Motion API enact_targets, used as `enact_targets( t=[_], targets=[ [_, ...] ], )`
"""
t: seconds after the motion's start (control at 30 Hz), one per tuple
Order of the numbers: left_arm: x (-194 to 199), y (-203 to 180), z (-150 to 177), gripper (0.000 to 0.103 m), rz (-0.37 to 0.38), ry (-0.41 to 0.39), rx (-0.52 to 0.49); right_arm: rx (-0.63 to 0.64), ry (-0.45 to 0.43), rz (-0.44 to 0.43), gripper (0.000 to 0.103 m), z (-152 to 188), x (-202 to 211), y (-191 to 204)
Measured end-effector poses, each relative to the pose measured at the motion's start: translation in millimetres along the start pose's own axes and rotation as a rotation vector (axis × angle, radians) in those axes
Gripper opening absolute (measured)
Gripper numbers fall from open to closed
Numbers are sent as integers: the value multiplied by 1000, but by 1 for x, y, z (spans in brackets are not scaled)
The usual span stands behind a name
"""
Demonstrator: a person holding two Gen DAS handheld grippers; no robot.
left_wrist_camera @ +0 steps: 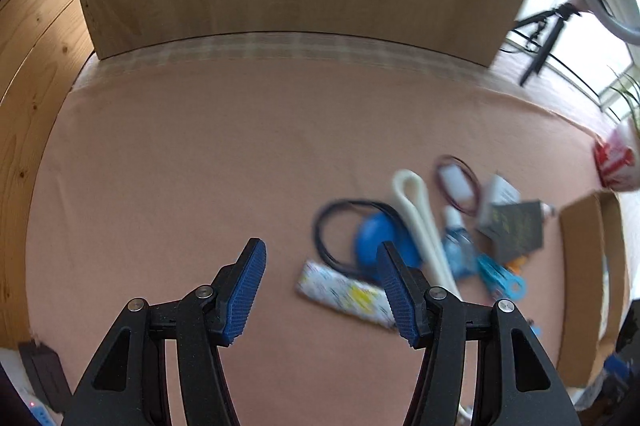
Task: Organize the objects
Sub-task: 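Move the right tool back toward the remaining items on the table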
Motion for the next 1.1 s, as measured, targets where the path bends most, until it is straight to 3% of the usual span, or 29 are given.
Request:
enact_targets(
  t=[0.1, 0.27, 0.6, 0.83, 1.1],
  targets=[
    [-14, 2, -14, 59, 2, 16, -24, -20, -1, 16, 42, 4, 2, -1],
    [-35, -17, -27, 59, -15, 45, -151, -72, 9, 33, 42, 10, 2, -8],
    [-46, -38, -28, 58, 35, 62, -213, -50, 18, 32, 42, 10, -1, 0],
    [-30, -51, 17, 56, 9, 63, -350, 2, 47, 25, 42, -1, -19, 10],
    [0, -38, 78, 56, 31, 39, -348, 106, 112, 3, 42, -14, -51, 34]
  ],
)
Point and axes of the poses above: each gripper's, at about its wrist camera, not at the fingertips, and x roughly against the way its jaws point, y to its left, z to its underside, the point moved 1 cm from there along -x, roughly the way its jaws point, and after that the axes turned 1 degree about -x, right-handed, at the moved point
